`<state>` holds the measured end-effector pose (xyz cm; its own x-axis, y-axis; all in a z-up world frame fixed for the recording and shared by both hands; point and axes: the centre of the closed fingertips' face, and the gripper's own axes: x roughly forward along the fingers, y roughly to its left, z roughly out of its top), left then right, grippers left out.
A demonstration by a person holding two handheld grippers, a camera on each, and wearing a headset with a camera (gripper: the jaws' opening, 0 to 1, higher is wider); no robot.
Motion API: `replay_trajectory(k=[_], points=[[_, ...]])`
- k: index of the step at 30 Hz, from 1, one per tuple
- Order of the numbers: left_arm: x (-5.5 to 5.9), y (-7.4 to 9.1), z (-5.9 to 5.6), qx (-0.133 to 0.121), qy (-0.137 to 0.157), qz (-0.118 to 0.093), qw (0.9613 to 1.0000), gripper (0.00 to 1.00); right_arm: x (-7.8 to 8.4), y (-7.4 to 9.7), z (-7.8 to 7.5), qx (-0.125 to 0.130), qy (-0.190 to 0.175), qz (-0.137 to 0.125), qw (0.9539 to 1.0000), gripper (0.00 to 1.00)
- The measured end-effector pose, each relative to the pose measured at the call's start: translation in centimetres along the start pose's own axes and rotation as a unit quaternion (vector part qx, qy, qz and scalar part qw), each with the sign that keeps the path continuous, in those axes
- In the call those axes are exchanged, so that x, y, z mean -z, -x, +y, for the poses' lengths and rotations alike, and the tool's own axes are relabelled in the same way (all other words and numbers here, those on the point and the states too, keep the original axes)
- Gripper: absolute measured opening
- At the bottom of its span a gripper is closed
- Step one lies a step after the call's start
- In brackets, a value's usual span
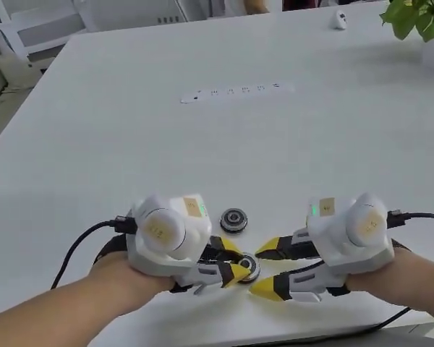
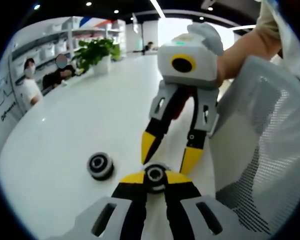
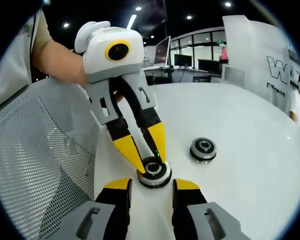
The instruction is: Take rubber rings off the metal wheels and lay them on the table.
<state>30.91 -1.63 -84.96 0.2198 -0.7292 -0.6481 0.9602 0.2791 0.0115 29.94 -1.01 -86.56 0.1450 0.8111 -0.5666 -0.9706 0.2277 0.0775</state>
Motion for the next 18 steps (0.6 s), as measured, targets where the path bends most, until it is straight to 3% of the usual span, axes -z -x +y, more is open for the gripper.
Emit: replay_trajectory(k=[18], points=[[-0.05,-0.08,0.06,-0.004,0.005,-0.006,1.0,0.14,-0.34,-0.34,-0.29,0.002,-0.023,-0.014,0.9996,0.24]])
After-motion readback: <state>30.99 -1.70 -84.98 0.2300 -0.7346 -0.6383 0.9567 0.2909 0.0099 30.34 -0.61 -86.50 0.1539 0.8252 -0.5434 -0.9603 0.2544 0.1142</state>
